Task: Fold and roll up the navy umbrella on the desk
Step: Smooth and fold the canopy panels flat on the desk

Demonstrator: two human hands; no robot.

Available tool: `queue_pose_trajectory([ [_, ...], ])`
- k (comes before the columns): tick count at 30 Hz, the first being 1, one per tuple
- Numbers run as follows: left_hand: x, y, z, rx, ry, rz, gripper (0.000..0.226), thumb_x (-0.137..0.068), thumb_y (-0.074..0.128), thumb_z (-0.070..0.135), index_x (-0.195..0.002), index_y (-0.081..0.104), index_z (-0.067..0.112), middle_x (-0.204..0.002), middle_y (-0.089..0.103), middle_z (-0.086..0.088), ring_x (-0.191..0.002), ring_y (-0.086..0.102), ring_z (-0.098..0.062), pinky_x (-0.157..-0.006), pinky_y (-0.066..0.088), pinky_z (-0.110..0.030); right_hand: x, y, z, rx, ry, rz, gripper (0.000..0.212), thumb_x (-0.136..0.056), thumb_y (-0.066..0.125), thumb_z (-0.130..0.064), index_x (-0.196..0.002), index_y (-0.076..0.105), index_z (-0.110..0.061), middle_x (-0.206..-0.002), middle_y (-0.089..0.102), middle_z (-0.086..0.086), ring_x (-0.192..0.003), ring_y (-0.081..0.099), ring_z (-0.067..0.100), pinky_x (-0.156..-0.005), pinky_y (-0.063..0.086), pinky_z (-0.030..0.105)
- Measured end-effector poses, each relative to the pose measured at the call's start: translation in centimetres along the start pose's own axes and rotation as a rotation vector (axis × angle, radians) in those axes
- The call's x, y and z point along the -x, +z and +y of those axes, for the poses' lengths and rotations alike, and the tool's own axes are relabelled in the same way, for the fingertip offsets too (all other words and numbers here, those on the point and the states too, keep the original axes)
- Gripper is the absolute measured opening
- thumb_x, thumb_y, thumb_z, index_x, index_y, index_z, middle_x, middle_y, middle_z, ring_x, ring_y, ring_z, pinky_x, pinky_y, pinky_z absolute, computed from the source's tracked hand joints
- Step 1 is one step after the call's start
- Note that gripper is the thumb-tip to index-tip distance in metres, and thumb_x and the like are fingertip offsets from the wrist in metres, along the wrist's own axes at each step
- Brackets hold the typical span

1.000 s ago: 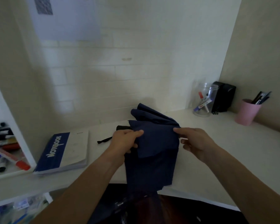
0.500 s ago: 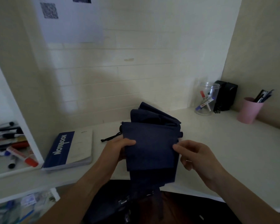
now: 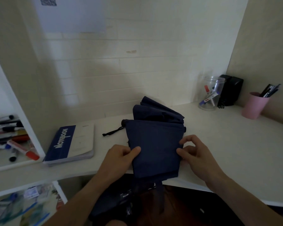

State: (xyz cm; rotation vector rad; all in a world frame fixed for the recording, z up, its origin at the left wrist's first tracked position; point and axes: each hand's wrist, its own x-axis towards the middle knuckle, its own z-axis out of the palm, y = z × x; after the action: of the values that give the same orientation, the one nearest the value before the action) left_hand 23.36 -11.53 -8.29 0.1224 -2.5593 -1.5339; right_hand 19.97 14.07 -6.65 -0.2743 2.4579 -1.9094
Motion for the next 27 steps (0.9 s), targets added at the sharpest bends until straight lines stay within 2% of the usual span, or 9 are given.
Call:
queue_pose_trajectory([
  [4, 0.3, 0.0, -0.4, -0.183, 0.064, 0.072, 0.07, -0.088, 0.053, 0.067, -0.077, 0.069, 0.0, -0.07, 0.071, -0.014, -0.062, 0.067, -0.019, -0.064, 0.053, -0.034, 0.0, 0.6, 0.5, 0.037, -0.015, -0.013, 0.01, -0.096, 0.064, -0.009, -0.093, 0.07, -0.016, -0.088, 0.067, 0.016, -0.073, 0.069, 0.024, -0.06, 0.058, 0.022],
  [7, 0.6, 0.2, 0.0, -0.1, 0.03, 0.088, 0.042, -0.09, 0.064, 0.056, -0.078, 0.075, 0.017, -0.066, 0.075, 0.001, -0.063, 0.071, -0.012, -0.071, 0.058, -0.037, 0.1, 0.9, 1.0, 0.092, -0.028, -0.007, 0.017, -0.086, 0.078, -0.013, -0.098, 0.073, -0.023, -0.094, 0.068, 0.011, -0.074, 0.073, 0.026, -0.065, 0.061, 0.026],
  [10, 1.1, 0.0, 0.5, -0.015, -0.022, 0.069, 0.031, -0.084, 0.073, 0.055, -0.09, 0.073, 0.025, -0.066, 0.077, 0.003, -0.064, 0.073, -0.01, -0.073, 0.061, -0.035, 0.2, 0.7, 1.3, 0.146, -0.033, -0.034, 0.033, -0.078, 0.085, -0.009, -0.104, 0.073, -0.026, -0.095, 0.067, 0.005, -0.067, 0.071, 0.014, -0.069, 0.059, 0.021],
  [14, 2.0, 0.0, 0.7, 0.022, -0.011, 0.07, 0.055, -0.082, 0.081, 0.039, -0.127, 0.049, 0.037, -0.068, 0.077, 0.005, -0.066, 0.073, -0.007, -0.069, 0.057, -0.023, 0.3, 0.2, 1.7, 0.204, -0.017, -0.122, 0.05, -0.071, 0.089, -0.005, -0.114, 0.071, -0.025, -0.101, 0.068, 0.007, -0.069, 0.072, 0.017, -0.074, 0.06, 0.026],
  [17, 2.8, -0.2, 0.7, 0.041, 0.105, 0.081, 0.069, -0.09, 0.075, 0.022, -0.137, 0.032, 0.048, -0.067, 0.076, -0.003, -0.065, 0.074, -0.012, -0.067, 0.059, -0.024, 0.2, -0.3, 1.9, 0.221, -0.028, -0.149, 0.053, -0.069, 0.09, -0.006, -0.114, 0.071, -0.028, -0.103, 0.068, 0.009, -0.069, 0.071, 0.016, -0.072, 0.057, 0.024],
  [19, 2.9, -0.3, 0.5, 0.023, 0.165, 0.05, 0.052, -0.095, 0.069, 0.021, -0.132, 0.043, 0.046, -0.061, 0.073, -0.005, -0.061, 0.071, -0.013, -0.063, 0.057, -0.024, 0.0, -0.6, 2.0, 0.231, -0.036, -0.158, 0.052, -0.069, 0.09, -0.009, -0.113, 0.072, -0.03, -0.101, 0.07, 0.01, -0.069, 0.069, 0.017, -0.072, 0.056, 0.026],
  [22, 2.8, -0.1, -0.1, -0.158, 0.184, 0.044, 0.017, -0.093, 0.07, 0.033, -0.107, 0.068, 0.042, -0.061, 0.072, 0.002, -0.064, 0.069, -0.006, -0.066, 0.053, -0.021, -0.2, -0.8, 2.0, 0.261, -0.026, -0.169, 0.05, -0.069, 0.091, -0.013, -0.111, 0.072, -0.031, -0.095, 0.073, 0.012, -0.071, 0.07, 0.019, -0.076, 0.058, 0.033],
  [25, 2.5, 0.1, -0.5, -0.353, 0.199, 0.027, 0.021, -0.089, 0.073, 0.038, -0.11, 0.072, 0.04, -0.066, 0.071, 0.016, -0.071, 0.067, 0.002, -0.078, 0.056, -0.022, -0.2, -1.1, 1.5, 0.446, 0.007, -0.197, 0.041, -0.072, 0.089, -0.028, -0.107, 0.071, -0.033, -0.084, 0.072, -0.003, -0.067, 0.067, 0.007, -0.071, 0.051, 0.018],
  [27, 2.5, 0.2, -0.3, -0.429, 0.223, -0.01, 0.027, -0.088, 0.072, 0.04, -0.116, 0.07, 0.039, -0.068, 0.067, 0.018, -0.071, 0.065, 0.002, -0.078, 0.055, -0.022, -0.2, -0.7, 0.5, 0.649, -0.102, -0.1, 0.028, -0.078, 0.082, -0.04, -0.103, 0.069, -0.037, -0.087, 0.065, -0.011, -0.066, 0.059, 0.0, -0.064, 0.042, 0.009],
])
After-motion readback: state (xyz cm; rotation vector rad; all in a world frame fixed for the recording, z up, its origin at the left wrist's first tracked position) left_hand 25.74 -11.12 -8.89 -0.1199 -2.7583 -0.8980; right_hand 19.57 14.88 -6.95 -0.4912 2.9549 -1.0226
